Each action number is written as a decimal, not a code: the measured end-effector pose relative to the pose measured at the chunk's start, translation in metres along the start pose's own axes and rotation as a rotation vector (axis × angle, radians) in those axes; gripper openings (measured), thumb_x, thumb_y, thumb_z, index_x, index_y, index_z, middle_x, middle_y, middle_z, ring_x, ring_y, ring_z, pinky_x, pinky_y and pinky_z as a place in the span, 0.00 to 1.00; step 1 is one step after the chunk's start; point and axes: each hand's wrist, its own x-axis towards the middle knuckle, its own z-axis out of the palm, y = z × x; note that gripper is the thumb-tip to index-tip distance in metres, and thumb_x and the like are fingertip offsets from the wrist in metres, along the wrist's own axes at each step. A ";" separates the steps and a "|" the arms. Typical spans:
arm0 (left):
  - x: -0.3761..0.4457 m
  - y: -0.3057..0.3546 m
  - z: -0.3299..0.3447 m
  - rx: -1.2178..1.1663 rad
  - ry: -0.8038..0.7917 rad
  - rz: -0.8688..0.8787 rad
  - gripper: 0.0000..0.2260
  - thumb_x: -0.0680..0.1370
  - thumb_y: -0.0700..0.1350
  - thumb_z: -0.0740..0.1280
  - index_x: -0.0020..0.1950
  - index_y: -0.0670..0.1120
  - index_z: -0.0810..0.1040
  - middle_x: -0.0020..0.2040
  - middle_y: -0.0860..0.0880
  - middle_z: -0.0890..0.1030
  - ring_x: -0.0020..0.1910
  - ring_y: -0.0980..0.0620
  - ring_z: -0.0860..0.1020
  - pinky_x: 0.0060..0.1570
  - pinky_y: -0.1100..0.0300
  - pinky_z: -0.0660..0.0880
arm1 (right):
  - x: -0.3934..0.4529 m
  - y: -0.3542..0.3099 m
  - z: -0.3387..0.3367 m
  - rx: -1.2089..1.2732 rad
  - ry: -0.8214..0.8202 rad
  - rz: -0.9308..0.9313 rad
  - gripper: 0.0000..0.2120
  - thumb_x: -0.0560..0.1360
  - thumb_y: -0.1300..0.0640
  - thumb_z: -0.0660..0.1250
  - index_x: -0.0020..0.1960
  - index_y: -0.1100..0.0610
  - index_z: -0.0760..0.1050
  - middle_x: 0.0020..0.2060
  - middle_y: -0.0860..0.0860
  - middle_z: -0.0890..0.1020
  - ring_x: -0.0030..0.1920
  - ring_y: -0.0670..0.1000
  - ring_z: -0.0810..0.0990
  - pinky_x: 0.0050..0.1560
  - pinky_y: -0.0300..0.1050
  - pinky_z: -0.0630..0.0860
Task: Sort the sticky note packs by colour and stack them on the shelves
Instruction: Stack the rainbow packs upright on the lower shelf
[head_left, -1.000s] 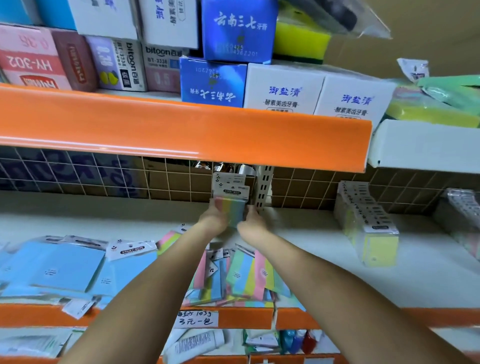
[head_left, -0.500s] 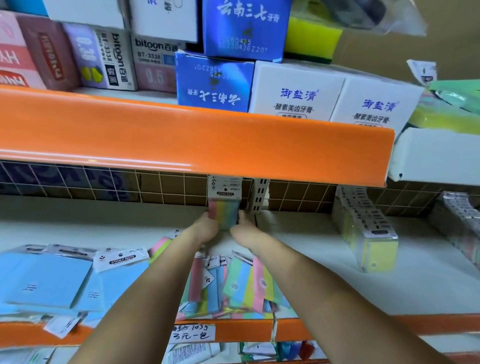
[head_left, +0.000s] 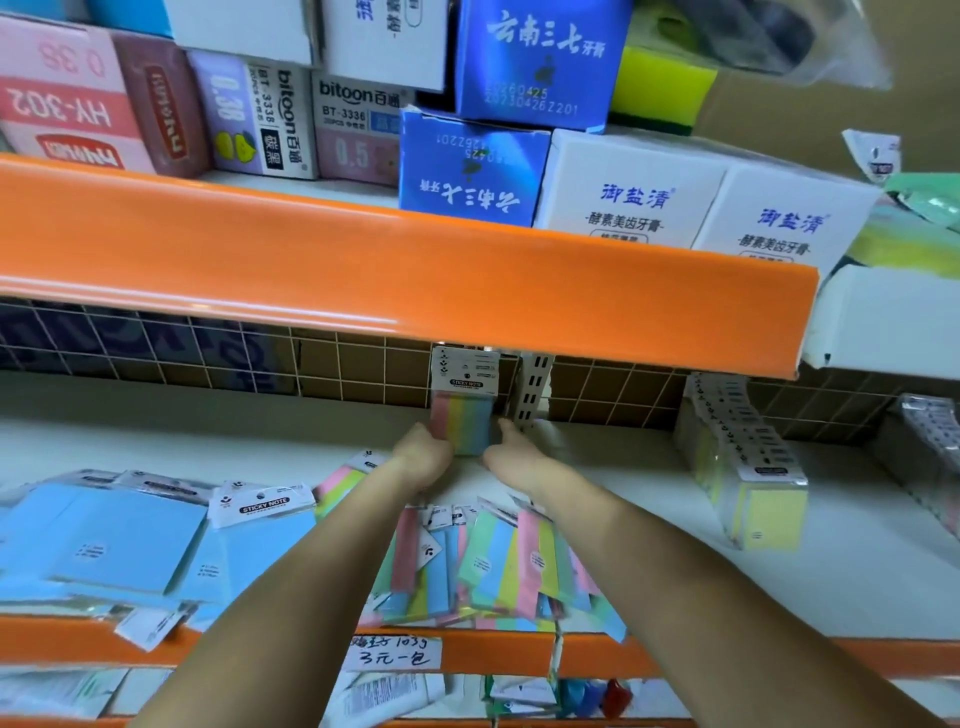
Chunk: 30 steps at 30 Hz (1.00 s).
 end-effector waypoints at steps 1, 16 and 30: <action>-0.003 -0.001 -0.001 0.008 0.001 0.017 0.11 0.79 0.44 0.59 0.58 0.40 0.71 0.52 0.35 0.78 0.49 0.39 0.79 0.41 0.56 0.69 | -0.001 -0.001 -0.002 -0.016 0.003 -0.007 0.22 0.79 0.62 0.59 0.72 0.55 0.64 0.62 0.55 0.75 0.49 0.49 0.75 0.45 0.39 0.69; -0.066 0.029 0.014 0.314 -0.111 0.201 0.10 0.72 0.47 0.67 0.43 0.40 0.79 0.41 0.43 0.79 0.43 0.42 0.80 0.34 0.60 0.70 | -0.049 0.021 -0.050 -0.343 0.023 0.312 0.11 0.78 0.58 0.61 0.37 0.58 0.69 0.29 0.54 0.70 0.22 0.49 0.68 0.23 0.35 0.66; -0.109 0.043 0.063 0.479 -0.013 0.101 0.10 0.74 0.46 0.67 0.54 0.46 0.78 0.50 0.48 0.80 0.49 0.48 0.79 0.41 0.62 0.69 | -0.068 0.043 -0.043 -0.682 0.048 0.199 0.10 0.71 0.56 0.68 0.32 0.56 0.73 0.26 0.50 0.75 0.26 0.50 0.74 0.29 0.37 0.69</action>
